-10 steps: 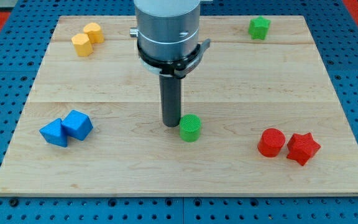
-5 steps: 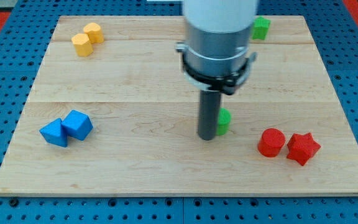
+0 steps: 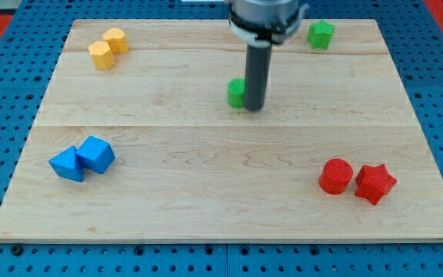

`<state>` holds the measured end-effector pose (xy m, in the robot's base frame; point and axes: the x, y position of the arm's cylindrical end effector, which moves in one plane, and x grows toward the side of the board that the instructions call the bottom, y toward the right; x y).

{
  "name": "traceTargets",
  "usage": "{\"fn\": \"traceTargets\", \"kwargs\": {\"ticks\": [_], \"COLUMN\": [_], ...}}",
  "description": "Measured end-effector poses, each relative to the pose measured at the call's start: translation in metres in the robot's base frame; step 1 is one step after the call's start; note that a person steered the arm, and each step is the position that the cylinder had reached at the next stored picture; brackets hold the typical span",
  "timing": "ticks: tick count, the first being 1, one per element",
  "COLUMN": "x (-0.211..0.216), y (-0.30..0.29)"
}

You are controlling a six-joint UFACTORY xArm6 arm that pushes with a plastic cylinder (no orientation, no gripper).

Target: Slide the green circle to the bottom left of green star

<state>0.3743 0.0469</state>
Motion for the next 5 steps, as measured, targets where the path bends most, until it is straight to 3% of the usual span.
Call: {"fn": "traceTargets", "kwargs": {"ticks": [1,3,4,5], "x": [-0.039,0.061,0.013,-0.018], "y": [-0.004,-0.086,-0.112,-0.069]}}
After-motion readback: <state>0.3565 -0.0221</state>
